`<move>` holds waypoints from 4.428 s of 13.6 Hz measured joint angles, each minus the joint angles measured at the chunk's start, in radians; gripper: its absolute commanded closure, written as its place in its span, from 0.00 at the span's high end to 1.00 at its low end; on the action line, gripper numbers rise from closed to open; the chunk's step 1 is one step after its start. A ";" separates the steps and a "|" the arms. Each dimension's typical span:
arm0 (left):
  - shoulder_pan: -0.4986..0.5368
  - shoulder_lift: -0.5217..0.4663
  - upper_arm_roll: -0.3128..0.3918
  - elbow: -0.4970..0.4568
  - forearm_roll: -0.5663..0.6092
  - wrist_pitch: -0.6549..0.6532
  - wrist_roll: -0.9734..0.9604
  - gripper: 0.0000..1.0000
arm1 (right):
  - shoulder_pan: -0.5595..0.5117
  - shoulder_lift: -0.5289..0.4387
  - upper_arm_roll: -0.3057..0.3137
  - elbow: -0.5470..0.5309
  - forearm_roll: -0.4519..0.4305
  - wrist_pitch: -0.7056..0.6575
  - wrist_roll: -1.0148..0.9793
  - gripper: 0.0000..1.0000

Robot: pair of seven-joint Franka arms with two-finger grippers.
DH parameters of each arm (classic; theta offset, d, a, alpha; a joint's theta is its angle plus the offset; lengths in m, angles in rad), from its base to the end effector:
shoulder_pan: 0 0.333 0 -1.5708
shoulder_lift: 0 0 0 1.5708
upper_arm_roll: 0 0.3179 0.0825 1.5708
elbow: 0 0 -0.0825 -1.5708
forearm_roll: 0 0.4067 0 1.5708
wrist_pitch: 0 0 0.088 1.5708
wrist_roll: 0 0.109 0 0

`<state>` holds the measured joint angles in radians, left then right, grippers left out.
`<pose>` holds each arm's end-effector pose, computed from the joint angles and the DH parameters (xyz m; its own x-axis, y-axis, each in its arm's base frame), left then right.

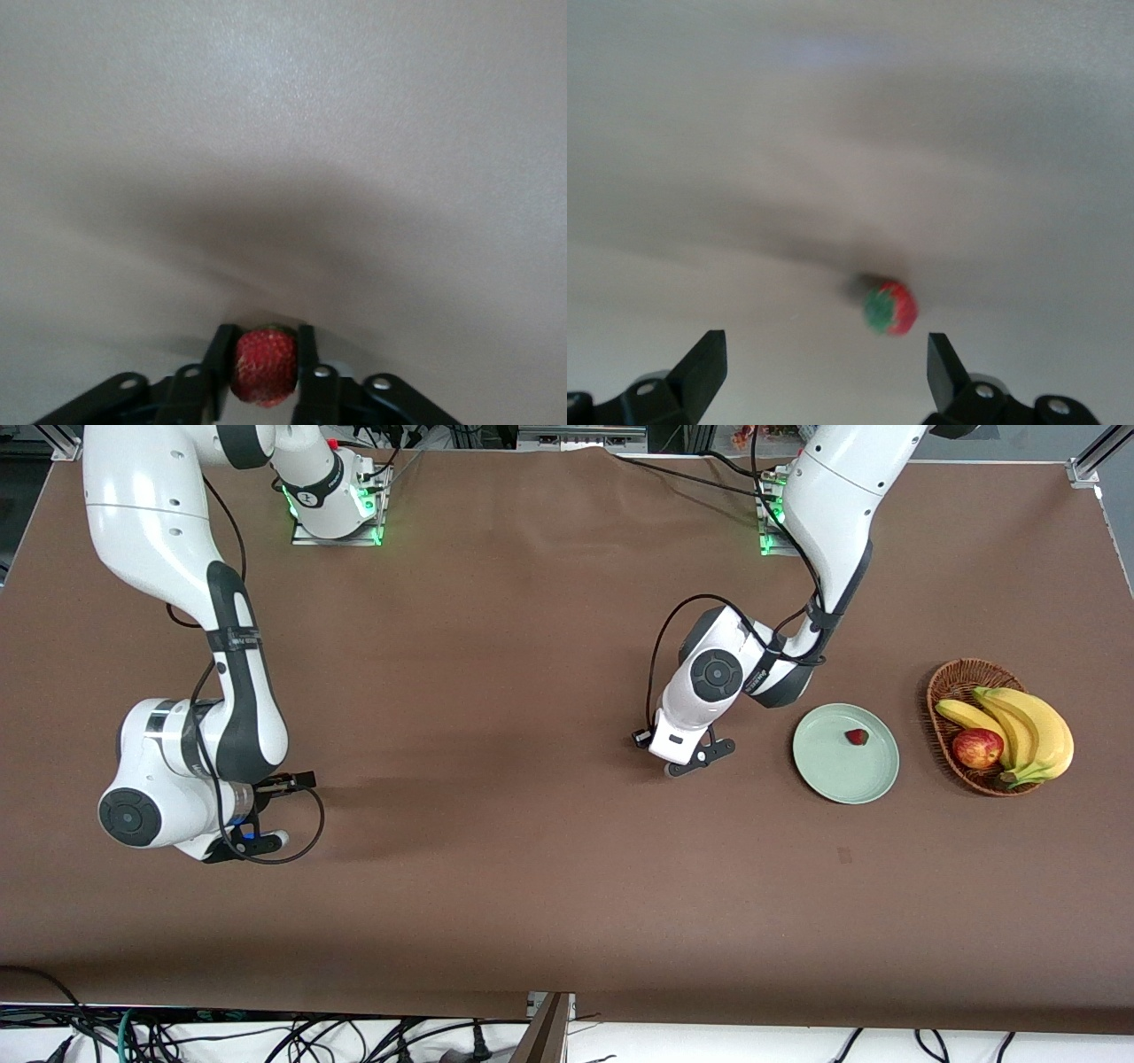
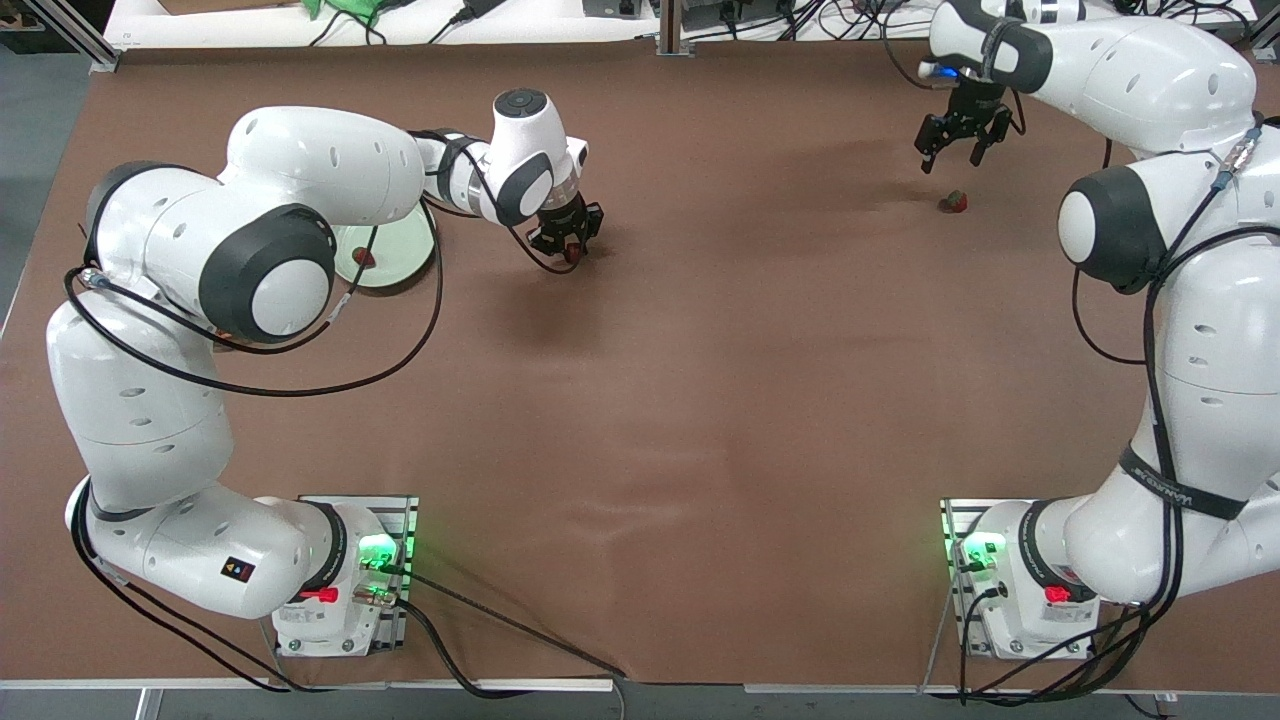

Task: Collect all strawberries into plate
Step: 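Lower the strawberry onto the plate while the right gripper grasps another, then carry the third strawberry toward the plate and release it on the table, then grasp the third strawberry with the left gripper while the right gripper withdraws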

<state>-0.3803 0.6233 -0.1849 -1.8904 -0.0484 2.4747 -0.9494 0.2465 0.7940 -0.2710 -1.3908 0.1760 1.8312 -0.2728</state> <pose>0.5452 -0.3422 0.1562 0.8919 0.4329 -0.1309 0.4421 -0.8956 0.0503 0.7119 0.0296 0.2111 0.9235 0.2145 -0.3179 0.2124 -0.9763 -0.0415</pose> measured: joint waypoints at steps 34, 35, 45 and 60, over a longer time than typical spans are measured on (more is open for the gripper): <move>0.550 -0.138 -0.020 0.071 0.182 -0.347 1.175 1.00 | 0.575 0.096 0.283 -0.021 0.204 0.744 1.206 0.07; 0.550 -0.152 -0.034 0.071 0.171 -0.361 1.154 1.00 | 0.602 0.123 0.286 -0.002 0.204 0.788 1.227 0.07; 0.441 -0.128 -0.125 0.056 0.126 -0.367 0.651 1.00 | 0.605 0.142 0.201 0.155 0.175 0.621 1.177 1.00; 0.084 0.016 -0.150 0.015 0.052 -0.018 -0.127 0.72 | 0.241 -0.237 -0.045 0.175 -0.022 -0.333 0.297 1.00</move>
<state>-0.2962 0.6391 -0.3350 -1.8752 0.0037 2.4566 -1.0760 0.4873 0.5565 -0.3160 -1.2153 0.1538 1.4987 0.0238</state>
